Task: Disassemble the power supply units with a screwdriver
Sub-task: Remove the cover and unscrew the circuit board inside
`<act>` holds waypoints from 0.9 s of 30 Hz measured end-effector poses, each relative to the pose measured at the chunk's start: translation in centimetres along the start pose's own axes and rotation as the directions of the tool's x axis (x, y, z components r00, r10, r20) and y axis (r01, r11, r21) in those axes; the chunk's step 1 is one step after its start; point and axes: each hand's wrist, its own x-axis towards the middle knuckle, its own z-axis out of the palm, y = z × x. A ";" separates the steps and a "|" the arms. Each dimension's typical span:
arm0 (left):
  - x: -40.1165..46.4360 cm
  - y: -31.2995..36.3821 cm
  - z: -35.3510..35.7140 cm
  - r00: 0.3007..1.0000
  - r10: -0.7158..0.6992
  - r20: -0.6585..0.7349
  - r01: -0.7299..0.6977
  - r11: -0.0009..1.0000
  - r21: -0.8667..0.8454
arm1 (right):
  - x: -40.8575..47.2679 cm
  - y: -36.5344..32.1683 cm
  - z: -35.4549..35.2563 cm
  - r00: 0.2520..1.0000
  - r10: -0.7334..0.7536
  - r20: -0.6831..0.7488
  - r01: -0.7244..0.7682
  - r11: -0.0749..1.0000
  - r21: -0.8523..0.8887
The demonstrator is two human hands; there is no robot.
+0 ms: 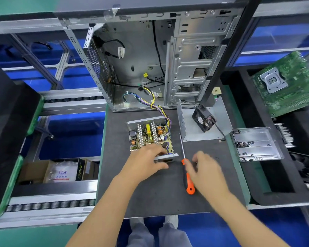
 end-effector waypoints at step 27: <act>2.5 3.1 0.8 0.989 -0.138 0.053 0.139 0.990 -0.005 | -4.5 4.6 1.0 0.992 0.096 0.088 -0.124 0.892 0.434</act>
